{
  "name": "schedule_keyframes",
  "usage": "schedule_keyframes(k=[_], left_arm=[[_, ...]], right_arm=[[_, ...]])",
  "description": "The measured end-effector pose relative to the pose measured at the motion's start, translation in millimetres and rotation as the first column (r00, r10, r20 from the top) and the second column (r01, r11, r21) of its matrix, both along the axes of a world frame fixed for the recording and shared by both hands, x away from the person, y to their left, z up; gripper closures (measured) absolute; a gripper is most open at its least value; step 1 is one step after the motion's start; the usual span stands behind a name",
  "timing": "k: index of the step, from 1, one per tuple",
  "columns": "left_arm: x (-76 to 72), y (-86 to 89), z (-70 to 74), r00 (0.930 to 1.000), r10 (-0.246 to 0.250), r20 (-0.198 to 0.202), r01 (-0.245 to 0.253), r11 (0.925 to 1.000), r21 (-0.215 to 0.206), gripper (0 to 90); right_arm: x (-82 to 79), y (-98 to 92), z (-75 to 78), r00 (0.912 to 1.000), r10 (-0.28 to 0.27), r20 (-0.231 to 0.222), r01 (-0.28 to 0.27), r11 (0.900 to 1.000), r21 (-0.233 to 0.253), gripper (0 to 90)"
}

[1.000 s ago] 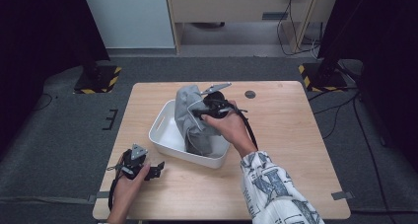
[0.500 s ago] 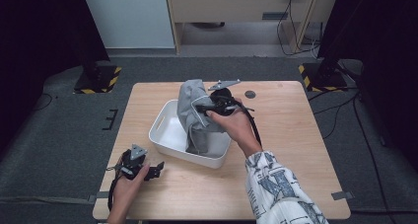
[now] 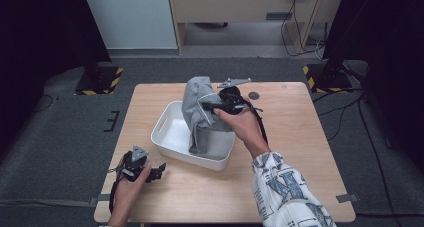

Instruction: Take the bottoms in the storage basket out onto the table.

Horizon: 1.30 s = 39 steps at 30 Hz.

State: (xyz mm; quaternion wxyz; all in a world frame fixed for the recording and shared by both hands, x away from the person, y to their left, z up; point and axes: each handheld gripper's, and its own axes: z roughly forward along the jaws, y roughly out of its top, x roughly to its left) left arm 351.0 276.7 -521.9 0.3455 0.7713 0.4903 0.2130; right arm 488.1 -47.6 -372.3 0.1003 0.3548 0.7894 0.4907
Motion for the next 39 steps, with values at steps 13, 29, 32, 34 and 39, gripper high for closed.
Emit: schedule_keyframes(k=[13, 29, 32, 34, 39], left_arm=[[0.8, 0.0, -0.3, 1.0000, 0.001, -0.003, -0.001, 1.0000, 0.001, 3.4], [2.1, 0.8, 1.5, 1.0000, 0.002, 0.009, -0.003, 0.9998, 0.020, 3.4], [1.4, -0.6, 1.9, 0.9999, -0.004, 0.010, 0.004, 0.9997, 0.025, 3.4], [1.4, -1.0, 2.1, 0.9999, -0.006, 0.011, 0.006, 0.9996, 0.027, 3.4], [2.6, -1.3, 1.5, 0.9999, -0.005, 0.010, 0.004, 0.9994, 0.035, 3.4]], right_arm=[[3.2, -14.4, 4.2, 0.9997, -0.025, -0.002, 0.025, 0.999, 0.044, 61.7], [1.2, -21.8, 10.3, 0.9992, -0.036, 0.016, 0.035, 0.997, 0.072, 61.8], [-0.3, -24.6, 12.2, 0.9990, -0.042, 0.014, 0.041, 0.997, 0.072, 61.8], [-0.7, -25.9, 12.8, 0.9990, -0.041, 0.020, 0.039, 0.997, 0.073, 61.8], [-0.6, -27.4, 13.2, 0.9989, -0.044, 0.018, 0.043, 0.997, 0.072, 61.7]])
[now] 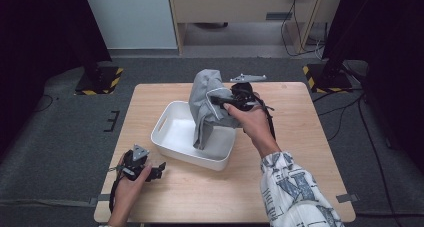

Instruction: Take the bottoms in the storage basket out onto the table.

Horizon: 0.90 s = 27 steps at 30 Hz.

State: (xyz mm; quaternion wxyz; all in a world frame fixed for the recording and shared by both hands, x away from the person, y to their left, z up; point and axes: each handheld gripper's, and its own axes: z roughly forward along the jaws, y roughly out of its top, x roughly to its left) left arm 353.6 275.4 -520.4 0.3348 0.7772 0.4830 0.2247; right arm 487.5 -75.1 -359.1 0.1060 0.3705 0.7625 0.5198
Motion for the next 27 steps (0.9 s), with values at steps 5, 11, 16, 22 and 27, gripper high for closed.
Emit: schedule_keyframes(k=[5, 11, 16, 22, 27], left_arm=[[-0.2, 0.1, -0.2, 1.0000, 0.000, 0.000, 0.000, 1.0000, 0.004, 3.4], [-0.2, -0.6, -0.8, 1.0000, -0.003, -0.002, 0.003, 0.9999, 0.013, 3.4], [-0.6, 0.2, -0.7, 1.0000, 0.000, -0.001, 0.000, 0.9999, 0.012, 3.4], [-0.1, 0.2, -2.0, 1.0000, 0.001, -0.006, -0.001, 0.9999, 0.014, 3.4], [-0.2, 0.1, -2.0, 1.0000, 0.000, -0.006, 0.000, 0.9999, 0.014, 3.3]], right_arm=[[0.5, 0.4, -0.9, 1.0000, 0.002, -0.002, -0.002, 1.000, -0.001, 61.8], [1.1, -5.7, 0.6, 1.0000, -0.006, 0.005, 0.006, 1.000, 0.024, 61.8], [0.7, -13.3, 4.2, 0.9999, -0.014, 0.006, 0.013, 0.999, 0.042, 61.8], [0.1, -23.6, 7.5, 0.9996, -0.026, 0.011, 0.025, 0.998, 0.060, 61.8], [-0.2, -30.4, 10.2, 0.9993, -0.037, 0.012, 0.036, 0.997, 0.068, 61.8]])
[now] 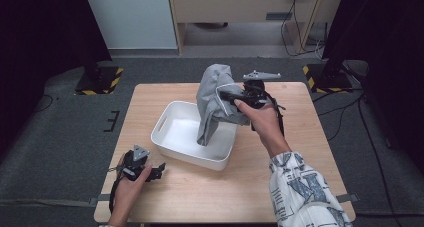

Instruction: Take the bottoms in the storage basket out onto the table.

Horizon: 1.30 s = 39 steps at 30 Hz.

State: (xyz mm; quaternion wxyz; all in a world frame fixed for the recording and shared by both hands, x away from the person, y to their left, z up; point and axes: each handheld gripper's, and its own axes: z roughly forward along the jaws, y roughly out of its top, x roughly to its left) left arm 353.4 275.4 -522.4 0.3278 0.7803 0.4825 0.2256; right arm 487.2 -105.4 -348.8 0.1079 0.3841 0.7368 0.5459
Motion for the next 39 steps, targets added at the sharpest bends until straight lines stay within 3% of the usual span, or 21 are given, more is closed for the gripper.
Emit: schedule_keyframes(k=[7, 20, 39], left_arm=[[0.1, -0.6, -0.6, 1.0000, -0.001, -0.002, 0.001, 1.0000, 0.002, 3.3], [0.3, -0.8, -0.9, 1.0000, -0.002, -0.003, 0.002, 1.0000, 0.007, 3.3], [0.9, 0.3, -1.1, 1.0000, 0.002, -0.005, -0.002, 0.9999, 0.014, 3.3]], right_arm=[[0.0, -5.5, 2.9, 1.0000, -0.010, 0.000, 0.010, 1.000, 0.012, 61.8], [3.4, -12.7, 17.2, 0.9995, -0.029, 0.011, 0.030, 0.999, -0.016, 61.8], [2.5, -41.0, 19.3, 0.9981, -0.061, 0.012, 0.061, 0.998, 0.028, 61.8]])
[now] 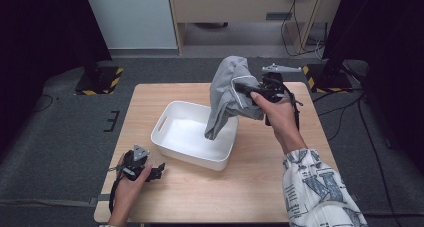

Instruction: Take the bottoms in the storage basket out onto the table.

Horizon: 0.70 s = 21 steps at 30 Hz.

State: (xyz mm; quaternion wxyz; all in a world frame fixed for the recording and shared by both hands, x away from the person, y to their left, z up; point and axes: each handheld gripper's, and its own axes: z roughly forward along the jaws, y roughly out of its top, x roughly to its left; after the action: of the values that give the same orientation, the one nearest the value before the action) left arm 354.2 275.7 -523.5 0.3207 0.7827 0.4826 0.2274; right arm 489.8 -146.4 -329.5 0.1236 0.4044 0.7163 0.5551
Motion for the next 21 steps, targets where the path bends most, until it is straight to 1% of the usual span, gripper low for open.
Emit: schedule_keyframes(k=[3, 9, 13, 21], left_arm=[[-0.2, -0.8, -0.2, 1.0000, -0.003, 0.000, 0.003, 1.0000, -0.002, 3.3], [0.0, 0.0, 0.0, 1.0000, 0.002, 0.001, -0.002, 1.0000, -0.002, 3.3], [-0.1, 0.2, 0.1, 1.0000, 0.002, 0.001, -0.002, 1.0000, -0.002, 3.3], [-0.1, -0.1, -0.1, 1.0000, 0.000, -0.002, 0.000, 1.0000, -0.001, 3.3]], right_arm=[[-0.9, -3.3, 0.5, 1.0000, -0.006, 0.001, 0.006, 1.000, 0.011, 61.8], [-1.9, -7.5, 0.9, 0.9999, -0.012, 0.003, 0.012, 1.000, 0.002, 61.8], [-1.9, -9.4, 0.9, 0.9999, -0.015, 0.002, 0.015, 1.000, 0.005, 61.8], [-3.0, -22.2, 3.7, 0.9994, -0.034, 0.004, 0.034, 0.999, 0.018, 61.7]])
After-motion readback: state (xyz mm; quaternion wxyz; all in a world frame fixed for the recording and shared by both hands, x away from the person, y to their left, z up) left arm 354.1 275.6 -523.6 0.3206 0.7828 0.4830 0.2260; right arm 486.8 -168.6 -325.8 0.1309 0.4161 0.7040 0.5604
